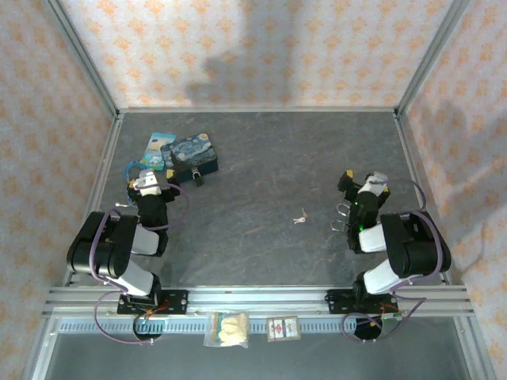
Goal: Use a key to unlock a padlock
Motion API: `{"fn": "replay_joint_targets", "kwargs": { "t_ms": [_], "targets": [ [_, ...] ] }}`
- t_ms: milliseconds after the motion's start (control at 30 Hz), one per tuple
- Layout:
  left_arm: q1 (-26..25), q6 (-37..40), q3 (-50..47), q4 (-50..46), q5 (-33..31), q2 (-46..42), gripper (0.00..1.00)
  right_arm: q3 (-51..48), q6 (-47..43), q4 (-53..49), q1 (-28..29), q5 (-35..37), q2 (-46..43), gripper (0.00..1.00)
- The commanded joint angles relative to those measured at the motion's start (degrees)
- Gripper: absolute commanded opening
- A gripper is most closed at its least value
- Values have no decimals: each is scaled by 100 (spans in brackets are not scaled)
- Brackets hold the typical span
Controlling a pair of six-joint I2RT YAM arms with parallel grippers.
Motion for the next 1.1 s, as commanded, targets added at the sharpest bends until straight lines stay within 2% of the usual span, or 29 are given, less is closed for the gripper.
{"fn": "replay_joint_targets", "kwargs": {
  "t_ms": [0,967,1067],
  "targets": [
    [31,-48,99,3,39,2,99,35,-60,171,5,-25,-37,100],
    [29,-58,108,-19,50,2,99,41,-77,178,5,-44,-59,100],
    [-21,-71,154,-182,-227,-167,99,295,-79,-365,22,37,-297,100]
  ]
}}
